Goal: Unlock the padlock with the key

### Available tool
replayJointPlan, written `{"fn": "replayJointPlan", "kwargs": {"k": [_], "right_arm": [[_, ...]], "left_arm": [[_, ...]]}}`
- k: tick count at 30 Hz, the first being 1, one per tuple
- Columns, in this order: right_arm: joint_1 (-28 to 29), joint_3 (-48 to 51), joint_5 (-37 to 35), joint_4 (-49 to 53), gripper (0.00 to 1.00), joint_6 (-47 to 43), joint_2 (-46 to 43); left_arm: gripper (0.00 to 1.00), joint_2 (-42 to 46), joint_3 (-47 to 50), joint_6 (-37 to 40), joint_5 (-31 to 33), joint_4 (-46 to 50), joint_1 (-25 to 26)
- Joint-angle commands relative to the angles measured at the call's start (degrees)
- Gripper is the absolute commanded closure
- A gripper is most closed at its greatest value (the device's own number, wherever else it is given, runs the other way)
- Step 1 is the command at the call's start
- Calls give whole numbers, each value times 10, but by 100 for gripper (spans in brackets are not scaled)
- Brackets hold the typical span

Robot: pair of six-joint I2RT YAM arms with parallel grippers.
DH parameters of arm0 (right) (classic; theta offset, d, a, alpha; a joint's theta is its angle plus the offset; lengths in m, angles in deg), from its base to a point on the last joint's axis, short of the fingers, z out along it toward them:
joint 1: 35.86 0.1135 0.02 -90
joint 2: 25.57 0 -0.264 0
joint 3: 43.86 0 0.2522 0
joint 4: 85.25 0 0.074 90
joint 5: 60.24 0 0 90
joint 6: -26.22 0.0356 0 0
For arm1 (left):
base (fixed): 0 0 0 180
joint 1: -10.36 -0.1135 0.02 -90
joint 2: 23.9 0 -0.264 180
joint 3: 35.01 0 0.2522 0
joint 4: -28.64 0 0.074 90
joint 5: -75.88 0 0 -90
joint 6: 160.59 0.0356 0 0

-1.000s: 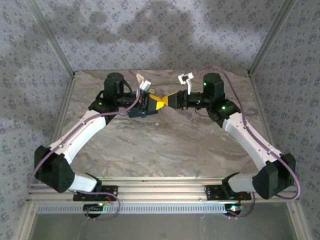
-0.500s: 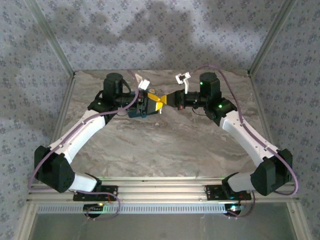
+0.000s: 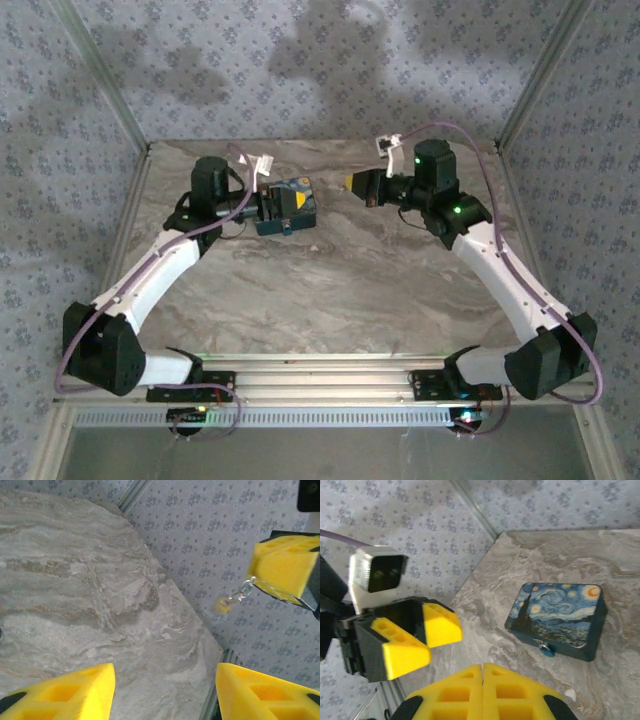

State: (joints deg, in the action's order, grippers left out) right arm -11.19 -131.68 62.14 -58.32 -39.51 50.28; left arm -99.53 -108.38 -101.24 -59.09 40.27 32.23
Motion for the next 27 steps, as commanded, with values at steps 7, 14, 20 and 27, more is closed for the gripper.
{"fn": "replayJointPlan", "kwargs": {"k": [7,14,20,27], "right_arm": [[20,-46,123,-39,100,2,55],[24,-46,156,-84,100,30,69],[29,-46,172,-96,100,36,70],[31,-45,174,-101,100,39,71]], "left_arm": [[53,36,69,-96,-42,-251,15],[65,18,66,-127,-65,-316,33],[70,-6,67,-165,-72,-371,40],[68,-15,60,-164,-82,-370,42]]}}
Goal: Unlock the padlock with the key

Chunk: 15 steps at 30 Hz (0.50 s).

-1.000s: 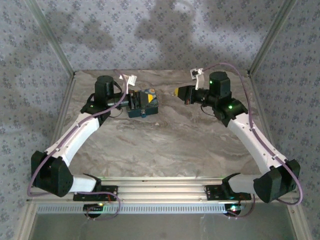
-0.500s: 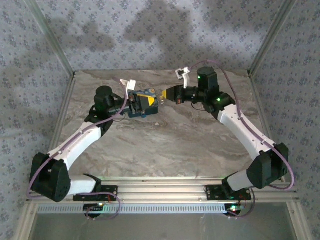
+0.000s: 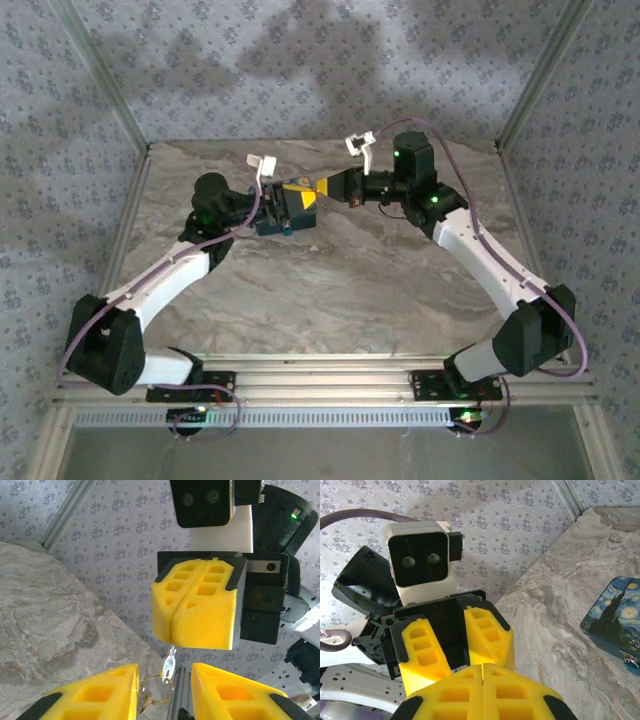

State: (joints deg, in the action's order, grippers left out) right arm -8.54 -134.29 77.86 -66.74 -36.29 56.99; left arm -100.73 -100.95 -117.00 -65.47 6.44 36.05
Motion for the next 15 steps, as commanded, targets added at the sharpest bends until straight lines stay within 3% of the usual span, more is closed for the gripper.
{"fn": "replayJointPlan", "kwargs": {"k": [1,6,15], "right_arm": [[4,-19,17,-19,100,8,4],[4,-18,19,-21,100,10,5],[6,-16,24,-20,100,9,8]], "left_arm": [[68,-5,-15,-8,-19,-31,4],[76,-10,-19,-8,-25,-32,5],[77,-11,-22,-7,-25,-29,5]]}}
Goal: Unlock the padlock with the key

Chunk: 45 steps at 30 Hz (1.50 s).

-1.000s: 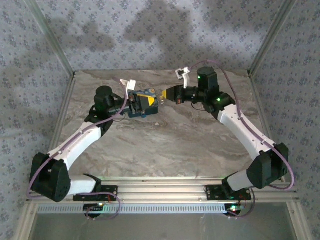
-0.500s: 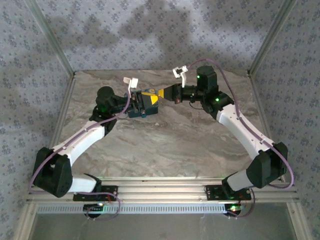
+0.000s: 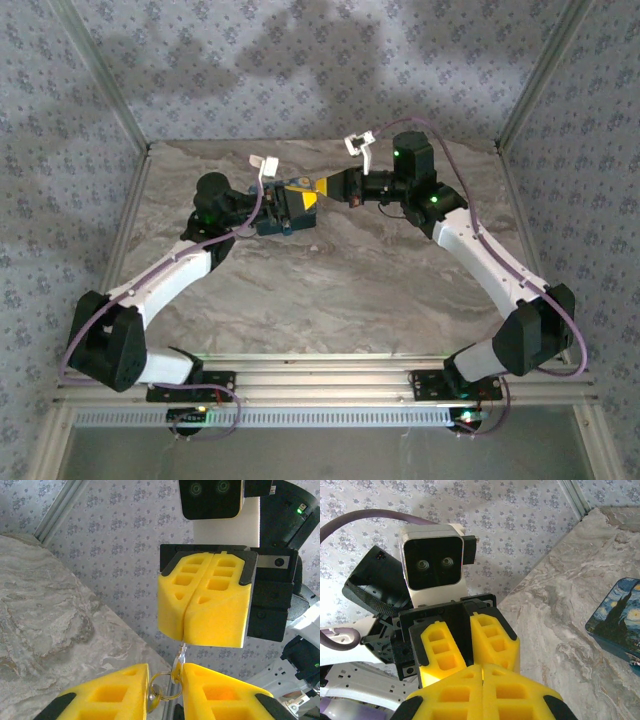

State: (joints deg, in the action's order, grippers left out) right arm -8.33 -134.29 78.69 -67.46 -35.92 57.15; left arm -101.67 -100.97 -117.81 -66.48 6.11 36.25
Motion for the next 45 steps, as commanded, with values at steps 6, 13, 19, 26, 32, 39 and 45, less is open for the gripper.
{"fn": "replayJointPlan", "kwargs": {"k": [6,13,19,26,32,39,45], "right_arm": [[5,-15,18,-13,100,6,7],[4,-15,5,-3,86,6,7],[-2,-19,-38,14,47,7,2],[-15,-39,-225,110,37,17,33],[-17,-131,-296,194,34,49,166],[-12,-268,-284,209,34,50,364],[-13,-331,-262,196,37,54,461]], "left_arm": [[100,2,-16,5,-7,-21,3],[100,26,-10,52,8,28,1],[100,51,-1,93,26,105,-18],[100,92,11,152,65,237,-78],[100,93,7,200,120,368,-162],[100,39,18,195,176,395,-247],[100,-51,4,196,214,379,-259]]}}
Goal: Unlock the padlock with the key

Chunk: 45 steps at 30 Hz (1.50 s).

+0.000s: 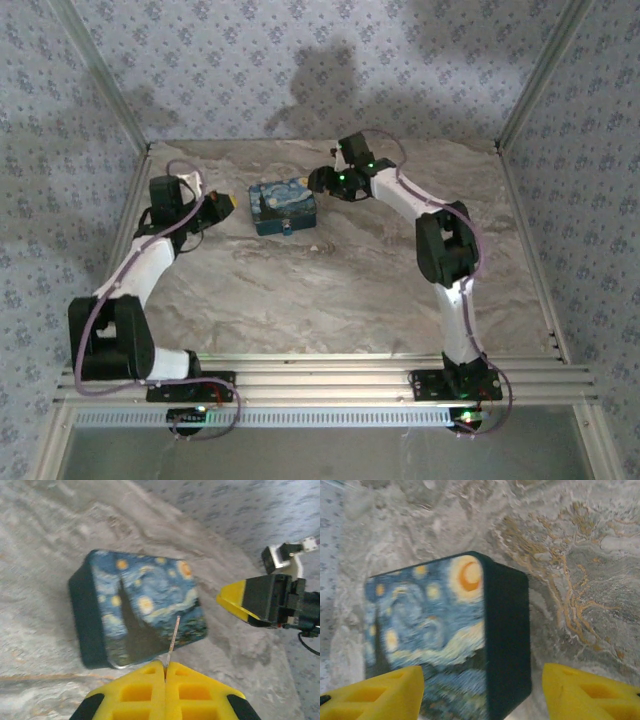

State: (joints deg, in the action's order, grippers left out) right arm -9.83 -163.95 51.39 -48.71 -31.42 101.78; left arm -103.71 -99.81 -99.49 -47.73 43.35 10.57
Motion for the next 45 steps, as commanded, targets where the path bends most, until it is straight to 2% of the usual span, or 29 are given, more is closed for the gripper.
{"fn": "replayJointPlan", "kwargs": {"k": [1,9,14,20,26,32,39,45], "right_arm": [[2,-37,14,3,38,13,22],[4,-21,59,-30,41,2,40],[5,20,88,-45,45,0,34],[4,128,76,-71,46,0,-35],[3,244,54,-77,45,-8,-128],[1,291,-11,-25,37,-7,-192],[-8,318,-79,17,33,5,-268],[37,375,-175,19,34,23,-348]], "left_arm": [[100,-48,-11,11,33,0,-3],[100,-156,-42,16,62,-24,11],[100,-203,-78,33,70,-23,56],[100,-212,-101,41,81,-10,109],[100,-192,-84,41,92,-10,160],[100,-163,-49,28,99,-26,181],[100,-127,-18,31,92,-25,186],[100,-88,1,52,114,8,183]]}}
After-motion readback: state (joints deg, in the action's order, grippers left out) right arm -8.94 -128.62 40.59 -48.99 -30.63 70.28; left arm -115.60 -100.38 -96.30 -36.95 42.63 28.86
